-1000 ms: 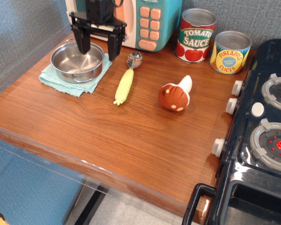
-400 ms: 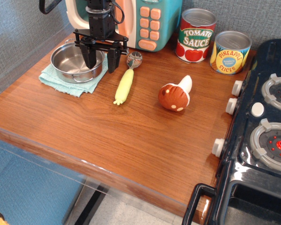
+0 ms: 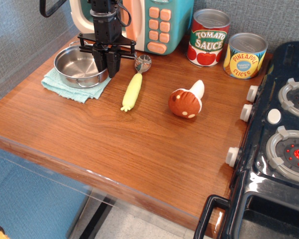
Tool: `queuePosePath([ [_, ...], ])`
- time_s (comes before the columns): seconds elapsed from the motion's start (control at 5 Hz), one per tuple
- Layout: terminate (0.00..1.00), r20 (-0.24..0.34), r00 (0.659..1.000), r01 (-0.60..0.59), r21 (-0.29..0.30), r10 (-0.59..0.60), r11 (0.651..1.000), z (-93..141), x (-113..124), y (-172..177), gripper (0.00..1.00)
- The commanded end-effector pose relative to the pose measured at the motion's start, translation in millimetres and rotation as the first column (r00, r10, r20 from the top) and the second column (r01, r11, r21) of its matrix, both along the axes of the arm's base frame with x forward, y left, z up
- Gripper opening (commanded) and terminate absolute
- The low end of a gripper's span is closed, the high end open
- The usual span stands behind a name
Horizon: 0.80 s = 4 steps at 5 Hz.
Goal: Place the pot below the mushroom
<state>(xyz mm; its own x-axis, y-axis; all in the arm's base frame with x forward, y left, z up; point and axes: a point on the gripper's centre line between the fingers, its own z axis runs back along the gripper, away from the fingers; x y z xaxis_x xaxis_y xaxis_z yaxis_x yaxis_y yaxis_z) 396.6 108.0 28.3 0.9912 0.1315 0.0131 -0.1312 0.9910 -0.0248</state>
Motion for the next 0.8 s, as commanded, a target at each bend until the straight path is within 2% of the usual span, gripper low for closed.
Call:
queuePosePath([
  [0.0, 0.00, 0.089, 0.996, 0.019, 0.021, -0.021, 1.000, 41.1, -8.9, -11.1, 0.00],
  [0.2, 0.00, 0.142, 0.988, 0.050, 0.054, -0.057, 0.997, 68.4, -28.9, -32.3, 0.00],
  [0.4, 0.00, 0.155, 0.978, 0.137, 0.039, -0.141, 0.990, 77.2, -52.2, -65.5, 0.00],
  [0.6, 0.00, 0.128, 0.956, 0.263, 0.022, -0.264, 0.964, 68.3, -72.1, -104.4, 0.00],
])
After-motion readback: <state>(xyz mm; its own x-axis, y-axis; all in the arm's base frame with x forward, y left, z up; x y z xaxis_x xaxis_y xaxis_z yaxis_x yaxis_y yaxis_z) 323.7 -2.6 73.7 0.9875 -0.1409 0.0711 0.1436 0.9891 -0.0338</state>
